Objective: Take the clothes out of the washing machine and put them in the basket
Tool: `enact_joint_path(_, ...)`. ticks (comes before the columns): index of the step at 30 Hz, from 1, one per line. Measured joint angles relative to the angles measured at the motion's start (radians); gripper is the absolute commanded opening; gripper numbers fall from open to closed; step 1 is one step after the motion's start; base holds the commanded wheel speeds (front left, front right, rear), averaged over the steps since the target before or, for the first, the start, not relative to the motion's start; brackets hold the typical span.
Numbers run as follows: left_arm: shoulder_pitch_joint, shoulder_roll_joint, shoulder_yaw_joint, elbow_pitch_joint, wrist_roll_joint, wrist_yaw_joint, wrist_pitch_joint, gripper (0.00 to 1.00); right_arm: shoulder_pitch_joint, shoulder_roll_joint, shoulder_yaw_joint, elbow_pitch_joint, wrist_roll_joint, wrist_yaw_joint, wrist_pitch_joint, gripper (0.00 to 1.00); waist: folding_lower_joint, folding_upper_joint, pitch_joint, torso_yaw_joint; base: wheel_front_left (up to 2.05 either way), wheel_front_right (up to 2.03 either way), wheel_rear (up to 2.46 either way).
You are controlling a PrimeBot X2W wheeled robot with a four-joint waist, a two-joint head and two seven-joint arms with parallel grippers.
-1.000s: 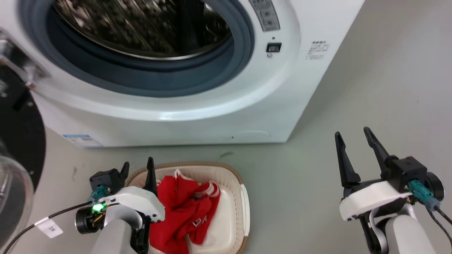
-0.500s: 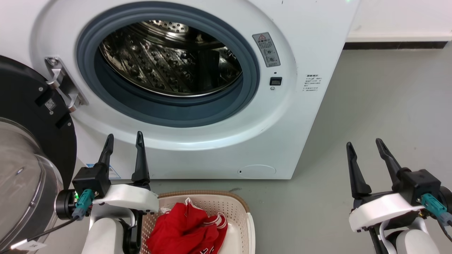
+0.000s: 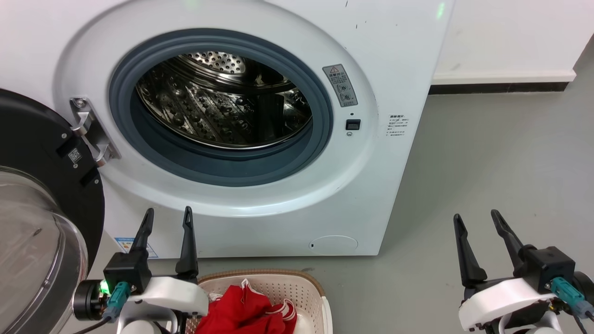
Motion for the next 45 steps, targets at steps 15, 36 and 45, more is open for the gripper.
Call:
enact_joint_path(15,0.013,0.008,-0.009,0.033,-0.01,0.0,0.0,1.0,0.01,0.0,0.004,-0.009,-0.001,0.0,0.009,1.0,0.0001,0.0,-0.018,-0.008,0.0,0.0,0.0)
enact_joint_path(36,0.032,0.012,0.0,0.085,-0.078,0.004,0.033,0.0,0.03,0.0,0.006,0.035,0.075,0.0,0.011,0.0,0.0002,0.0,-0.017,-0.012,0.0,0.0,0.0)
enact_joint_path(45,0.031,0.009,0.01,0.08,-0.257,-0.009,0.072,0.0,0.026,-0.002,0.001,0.056,0.265,0.0,0.031,0.0,0.0002,0.0,-0.017,-0.009,0.0,0.0,0.0)
